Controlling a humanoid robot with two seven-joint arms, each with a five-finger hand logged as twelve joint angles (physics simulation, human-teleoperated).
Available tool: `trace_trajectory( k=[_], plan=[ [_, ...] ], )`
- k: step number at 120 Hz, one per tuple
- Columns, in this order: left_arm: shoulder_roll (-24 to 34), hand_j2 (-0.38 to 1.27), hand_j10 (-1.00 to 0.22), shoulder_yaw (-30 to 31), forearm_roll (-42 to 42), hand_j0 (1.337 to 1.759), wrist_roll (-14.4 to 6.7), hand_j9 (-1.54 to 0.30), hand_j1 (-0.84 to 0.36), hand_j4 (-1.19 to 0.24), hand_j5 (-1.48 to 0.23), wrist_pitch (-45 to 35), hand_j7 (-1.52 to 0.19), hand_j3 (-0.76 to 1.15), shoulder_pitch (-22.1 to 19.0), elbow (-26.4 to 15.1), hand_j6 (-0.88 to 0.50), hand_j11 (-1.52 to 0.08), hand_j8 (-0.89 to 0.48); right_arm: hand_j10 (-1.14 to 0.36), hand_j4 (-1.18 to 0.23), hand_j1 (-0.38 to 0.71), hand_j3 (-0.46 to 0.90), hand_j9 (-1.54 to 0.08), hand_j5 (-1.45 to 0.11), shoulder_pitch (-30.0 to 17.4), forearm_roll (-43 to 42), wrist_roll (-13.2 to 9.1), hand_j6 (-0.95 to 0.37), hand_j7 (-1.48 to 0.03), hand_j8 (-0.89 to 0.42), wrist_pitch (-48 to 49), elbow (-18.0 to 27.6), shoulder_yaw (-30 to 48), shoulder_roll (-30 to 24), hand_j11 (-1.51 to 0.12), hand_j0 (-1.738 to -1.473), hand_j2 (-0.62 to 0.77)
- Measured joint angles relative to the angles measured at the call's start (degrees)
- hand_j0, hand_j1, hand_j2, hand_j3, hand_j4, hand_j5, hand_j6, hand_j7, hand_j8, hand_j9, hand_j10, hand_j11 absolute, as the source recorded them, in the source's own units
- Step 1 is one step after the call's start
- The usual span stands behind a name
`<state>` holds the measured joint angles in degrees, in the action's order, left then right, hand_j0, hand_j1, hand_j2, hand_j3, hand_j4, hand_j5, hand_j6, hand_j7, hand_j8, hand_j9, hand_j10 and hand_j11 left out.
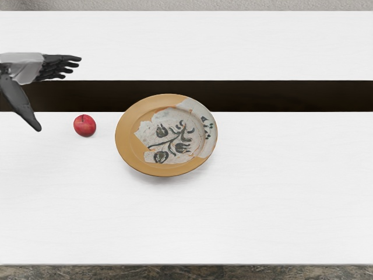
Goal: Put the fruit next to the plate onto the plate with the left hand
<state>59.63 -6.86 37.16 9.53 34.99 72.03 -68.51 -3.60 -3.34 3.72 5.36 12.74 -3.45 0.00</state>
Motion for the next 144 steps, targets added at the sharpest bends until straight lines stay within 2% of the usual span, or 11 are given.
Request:
trace_trajectory(
  k=[11, 21, 25, 36, 40, 46, 54, 64, 79, 102, 144],
  plan=[
    [-0.3, 0.0, 0.0, 0.0, -1.2, 1.658, -2.4, 0.0, 0.35, -0.01, 0.0, 0.0, 0.0, 0.0, 0.2, -0.3, -0.01, 0.0, -0.01, -0.01, -0.01, -0.33, 0.0, -0.02, -0.02, 0.1, 0.0, 0.0, -0.01, -0.02, -0.01, 0.0, 0.0, 0.1, 0.0, -0.02, -1.658, 0.0],
    [-1.7, 0.0, 0.0, -0.4, -1.6, 1.658, -8.1, 0.0, 0.35, -0.01, 0.0, 0.0, 0.0, 0.0, 2.5, -1.2, -0.01, 0.0, -0.01, -0.01, -0.01, -0.33, 0.0, -0.02, -0.02, 0.2, 0.0, 0.0, -0.01, -0.02, -0.01, 0.0, 0.0, 0.2, 0.0, -0.02, -1.658, 0.0],
    [-3.8, 0.0, 0.0, -0.7, -1.8, 1.658, -11.9, 0.0, 0.35, 0.0, 0.0, 0.0, 0.0, 0.0, 4.1, -1.4, -0.01, 0.0, -0.01, -0.01, -0.01, -0.33, 0.0, -0.02, -0.02, 0.2, 0.0, 0.0, -0.01, -0.02, -0.01, 0.0, 0.0, 0.2, 0.0, -0.02, -1.658, 0.0],
    [-9.7, 0.0, 0.0, -1.4, -2.0, 1.658, -28.0, 0.0, 0.35, 0.0, 0.0, 0.0, 0.0, 0.0, 6.8, -1.7, -0.01, 0.0, -0.01, -0.01, -0.01, -0.33, 0.0, -0.02, -0.02, 0.2, 0.0, 0.0, -0.01, -0.02, -0.01, 0.0, 0.0, 0.2, 0.0, -0.02, -1.658, 0.0],
    [-10.5, 0.0, 0.0, -1.7, -1.8, 1.658, -32.5, 0.0, 0.35, 0.0, 0.0, 0.0, 0.0, 0.0, 6.9, -1.7, -0.01, 0.0, -0.01, -0.02, -0.01, -0.33, 0.0, -0.02, -0.02, 0.2, 0.0, 0.0, -0.01, -0.02, -0.02, 0.0, 0.0, 0.2, 0.0, -0.02, -1.658, 0.0],
    [-10.8, 0.0, 0.0, -2.0, -1.3, 1.658, -37.1, 0.0, 0.35, -0.01, 0.0, 0.0, 0.0, 0.0, 7.2, -1.9, -0.01, 0.0, -0.01, -0.01, -0.01, -0.33, 0.0, -0.02, -0.02, 0.2, 0.0, 0.0, -0.01, -0.02, -0.01, 0.0, 0.0, 0.3, 0.0, -0.02, -1.658, 0.0],
    [-11.5, 0.0, 0.0, -2.2, -0.4, 1.658, -40.6, 0.0, 0.35, 0.0, 0.0, 0.0, 0.0, 0.0, 8.8, -3.0, -0.01, 0.0, -0.01, -0.01, -0.01, -0.33, 0.0, -0.02, -0.02, 0.3, 0.0, 0.0, -0.01, -0.02, -0.01, 0.0, 0.0, 0.3, 0.0, -0.02, -1.658, 0.0],
    [-15.0, 0.0, 0.0, -2.2, 4.4, 1.658, -42.8, 0.0, 0.35, 0.0, 0.0, 0.0, 0.0, 0.0, 8.2, -5.0, -0.01, 0.0, 0.0, -0.01, -0.01, -0.33, 0.0, -0.02, -0.02, 0.3, 0.0, 0.0, -0.01, -0.02, -0.01, 0.0, 0.0, 0.3, 0.0, -0.02, -1.658, 0.0],
    [-17.3, 0.0, 0.0, -2.0, 12.1, 1.658, -44.0, 0.0, 0.35, 0.0, 0.0, -0.7, 0.0, 0.0, 7.4, -7.3, -0.01, 0.0, 0.0, -0.01, -0.01, -0.33, 0.0, -0.02, -0.02, 0.3, 0.0, 0.0, -0.01, -0.02, -0.01, 0.0, 0.0, 0.3, 0.0, -0.02, -1.658, 0.0],
    [-21.3, 0.0, -0.01, 0.1, 20.1, 1.658, -44.4, 0.0, 0.35, -0.01, 0.0, -8.8, 0.0, 0.0, 6.0, -9.7, -0.01, 0.0, -0.01, -0.01, -0.01, -0.33, 0.0, -0.02, -0.02, 0.3, 0.0, 0.0, -0.01, -0.02, -0.01, 0.0, 0.0, 0.3, 0.0, -0.02, -1.658, 0.0],
    [-21.2, 0.01, -0.06, 2.1, 29.4, 1.658, -44.5, -0.07, 0.28, -0.06, -0.07, -20.2, -0.07, 0.0, 0.8, -12.2, -0.06, -0.07, -0.06, -0.01, -0.01, -0.33, 0.0, -0.02, -0.02, 0.3, 0.0, 0.0, -0.01, -0.02, -0.01, 0.0, 0.0, 0.3, 0.0, -0.02, -1.658, 0.0]
  ],
)
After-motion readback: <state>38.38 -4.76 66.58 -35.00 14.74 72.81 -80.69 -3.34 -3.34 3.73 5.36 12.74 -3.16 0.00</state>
